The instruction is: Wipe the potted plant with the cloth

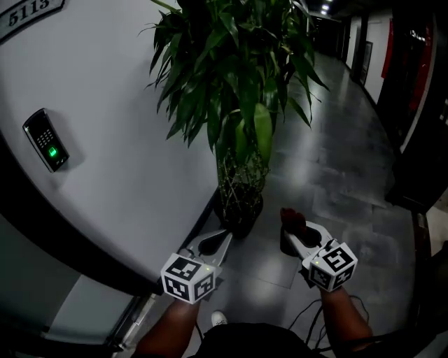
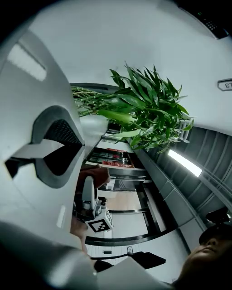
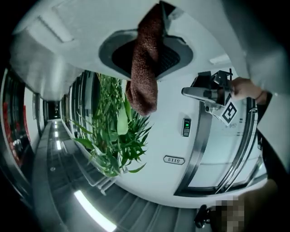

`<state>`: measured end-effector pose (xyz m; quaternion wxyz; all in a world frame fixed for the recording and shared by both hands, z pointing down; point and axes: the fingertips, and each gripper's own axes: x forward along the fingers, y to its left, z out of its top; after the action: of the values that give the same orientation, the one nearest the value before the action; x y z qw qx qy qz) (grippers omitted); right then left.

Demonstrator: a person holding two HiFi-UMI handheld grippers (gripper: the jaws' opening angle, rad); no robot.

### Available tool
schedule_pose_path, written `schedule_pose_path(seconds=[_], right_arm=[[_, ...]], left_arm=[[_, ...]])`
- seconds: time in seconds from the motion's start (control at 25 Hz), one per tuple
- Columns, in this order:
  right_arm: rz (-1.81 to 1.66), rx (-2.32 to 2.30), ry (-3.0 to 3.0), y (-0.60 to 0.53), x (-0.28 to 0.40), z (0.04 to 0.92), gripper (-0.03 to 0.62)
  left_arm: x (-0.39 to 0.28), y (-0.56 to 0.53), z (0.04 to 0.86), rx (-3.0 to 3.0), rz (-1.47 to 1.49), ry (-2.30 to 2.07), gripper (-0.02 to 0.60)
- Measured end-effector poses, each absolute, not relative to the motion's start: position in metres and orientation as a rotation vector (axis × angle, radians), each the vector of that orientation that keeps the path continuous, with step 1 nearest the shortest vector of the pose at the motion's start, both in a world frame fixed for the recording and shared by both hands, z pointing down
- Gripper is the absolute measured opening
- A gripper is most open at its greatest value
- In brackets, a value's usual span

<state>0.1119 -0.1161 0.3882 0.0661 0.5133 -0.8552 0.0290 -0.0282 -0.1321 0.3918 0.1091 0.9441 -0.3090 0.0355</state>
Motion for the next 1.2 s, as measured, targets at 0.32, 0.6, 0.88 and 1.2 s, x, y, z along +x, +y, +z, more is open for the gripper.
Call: schedule_pose_path(seconds=[0.32, 0.6, 0.88, 1.2], right_arm=[[0.253, 1.536, -2.653, -0.03, 0.146, 0.427, 0.071], [0.305, 1.427, -2.68, 0.022, 0.155, 0.459, 0.071], [0.295, 1.484, -2.654, 0.046, 0.156, 0.459, 0.071], [0.349, 1.554, -2.628, 0.068, 0.122, 0.463, 0.071]], left_arm=[[-0.017, -0.058, 0.424, 2.681, 0.124, -1.064, 0.017], [-0.007, -0.001, 0.45, 2.606, 0.169, -1.119, 0.017], [-0.004, 0.015, 0.441, 2.655, 0.189, -1.105, 0.017], [-0.037, 0.024, 0.433, 2.638, 0.169, -1.057, 0.017]])
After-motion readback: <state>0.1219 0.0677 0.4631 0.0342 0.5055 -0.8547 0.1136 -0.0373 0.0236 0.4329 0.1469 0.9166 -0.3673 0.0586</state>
